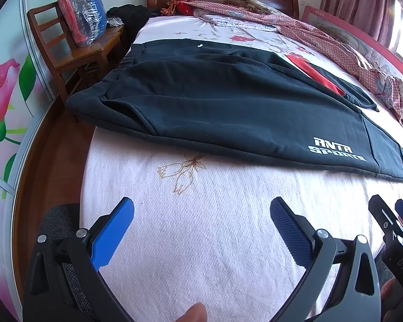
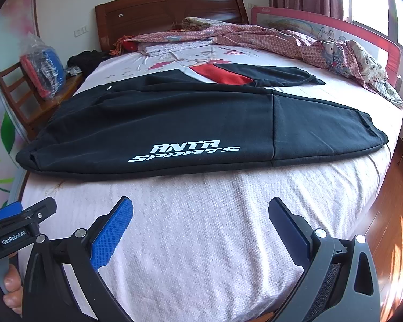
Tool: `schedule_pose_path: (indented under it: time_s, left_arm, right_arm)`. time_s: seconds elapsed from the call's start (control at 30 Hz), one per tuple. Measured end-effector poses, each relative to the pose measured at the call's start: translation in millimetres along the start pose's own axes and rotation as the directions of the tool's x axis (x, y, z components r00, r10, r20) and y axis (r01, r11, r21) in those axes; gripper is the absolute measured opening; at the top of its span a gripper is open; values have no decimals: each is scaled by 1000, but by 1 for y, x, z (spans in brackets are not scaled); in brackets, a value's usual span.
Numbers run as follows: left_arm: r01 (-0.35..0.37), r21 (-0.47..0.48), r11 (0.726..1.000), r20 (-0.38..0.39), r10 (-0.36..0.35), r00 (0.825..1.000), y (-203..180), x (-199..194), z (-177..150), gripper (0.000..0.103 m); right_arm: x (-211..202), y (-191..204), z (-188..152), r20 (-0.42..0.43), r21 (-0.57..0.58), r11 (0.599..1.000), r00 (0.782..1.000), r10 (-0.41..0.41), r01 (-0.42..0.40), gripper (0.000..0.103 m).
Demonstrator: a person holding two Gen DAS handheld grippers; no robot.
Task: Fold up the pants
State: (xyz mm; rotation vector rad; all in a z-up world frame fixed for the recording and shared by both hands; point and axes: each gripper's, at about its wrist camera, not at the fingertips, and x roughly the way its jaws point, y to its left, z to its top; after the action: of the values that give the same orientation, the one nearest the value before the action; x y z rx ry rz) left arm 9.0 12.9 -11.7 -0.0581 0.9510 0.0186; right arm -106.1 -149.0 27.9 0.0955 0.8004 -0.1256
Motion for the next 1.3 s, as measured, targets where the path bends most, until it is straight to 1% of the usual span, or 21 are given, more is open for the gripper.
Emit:
schedule_pose_path:
  time_s: [0.93, 1.3]
  left_arm:
    - [6, 17, 1000, -1, -6, 1000, -2, -1, -1, 101]
    - [8, 0, 1000, -32, -8, 999, 1, 8, -1, 101]
  right_arm:
    - [2, -1, 0, -11, 3, 1000, 1000, 2, -2, 100]
    - [6, -4, -1, -31, 17, 1000, 999, 6, -5, 100]
